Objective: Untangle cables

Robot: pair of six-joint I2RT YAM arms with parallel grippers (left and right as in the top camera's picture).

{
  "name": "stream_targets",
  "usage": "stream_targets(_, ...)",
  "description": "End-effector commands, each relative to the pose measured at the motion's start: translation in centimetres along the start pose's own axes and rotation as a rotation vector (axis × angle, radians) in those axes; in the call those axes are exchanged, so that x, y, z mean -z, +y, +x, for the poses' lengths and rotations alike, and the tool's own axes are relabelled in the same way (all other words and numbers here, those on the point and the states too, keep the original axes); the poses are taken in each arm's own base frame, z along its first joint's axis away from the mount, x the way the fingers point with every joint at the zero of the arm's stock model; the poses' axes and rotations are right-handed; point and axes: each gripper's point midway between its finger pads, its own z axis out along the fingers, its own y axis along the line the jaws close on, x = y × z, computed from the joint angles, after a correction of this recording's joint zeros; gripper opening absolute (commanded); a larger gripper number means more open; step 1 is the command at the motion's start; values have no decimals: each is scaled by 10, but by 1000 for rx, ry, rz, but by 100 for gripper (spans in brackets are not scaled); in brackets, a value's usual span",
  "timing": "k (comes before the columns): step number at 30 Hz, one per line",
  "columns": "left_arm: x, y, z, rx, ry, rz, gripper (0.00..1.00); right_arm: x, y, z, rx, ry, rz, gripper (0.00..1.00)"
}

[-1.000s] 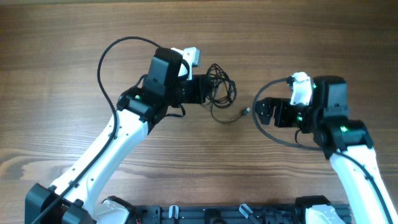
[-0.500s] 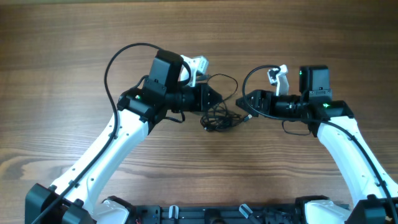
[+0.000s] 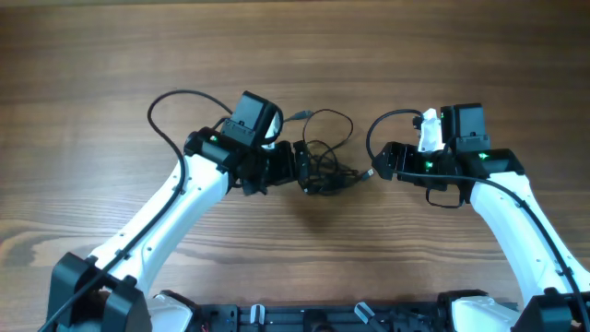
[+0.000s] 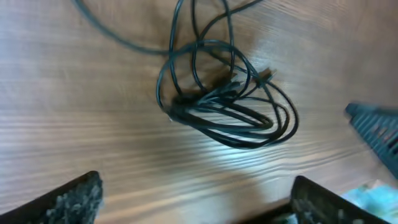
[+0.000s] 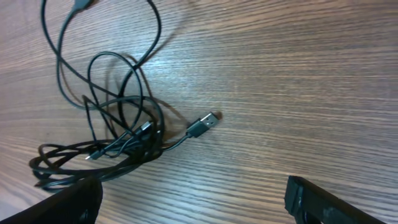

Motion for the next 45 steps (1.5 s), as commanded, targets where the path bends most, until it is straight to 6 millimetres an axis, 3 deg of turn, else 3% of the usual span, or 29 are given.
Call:
stream_targets(1,-6,-5,5,351,49,18,100,2,-6,-7,5,-20,46,96)
stream_targets(5,-9,-16,4,466,42,44,100,2,-9,-7,2,-19,62,96)
stream_targets(10,-18,-35,12,410,38,67,100,2,-9,-5,-1,-12,64,96)
stream_targets(13,-32,-26,8,373,-38,-16,93,2,-9,-3,-3,-5,66,96)
stream_targets(15,-42,-19,1,261,-96,-72,86,2,-10,-2,-4,-2,66,96)
stream_targets(16,-47,-16,-3,174,-115,-97,87,2,-10,-2,-4,-2,66,96)
stream_targets(17,-56,-15,-5,33,-121,-122,100,2,-10,-2,-4,-2,67,96)
stream_targets(23,-77,-15,0,-534,-54,-163,100,2,-10,-2,-4,-2,66,97)
stream_targets(27,-78,-21,-5,-710,-68,-150,99,2,-10,-2,-4,-2,67,97)
stream_targets(32,-78,-25,-7,-739,-80,-141,79,2,-10,-2,-4,-2,67,97)
stream_targets(33,-77,-26,-8,-740,-85,-138,80,2,-10,-2,-4,-2,67,97)
stream_targets(34,-75,-29,-8,-742,-88,-125,95,2,-10,-2,-3,-2,67,97)
stream_targets(35,-73,-33,-5,-745,-86,-103,100,2,-10,-2,-3,-2,67,97)
stream_targets(37,-59,-51,4,-810,-78,-10,100,2,-10,-2,-4,-2,67,97)
stream_targets(40,-27,-67,0,-845,-154,50,100,2,-10,-2,-4,-1,67,97)
stream_targets(42,-10,-71,2,-880,-177,75,100,2,-10,-2,-5,1,67,97)
stream_targets(45,-3,-65,13,-934,-136,82,100,2,-10,-1,-6,2,68,97)
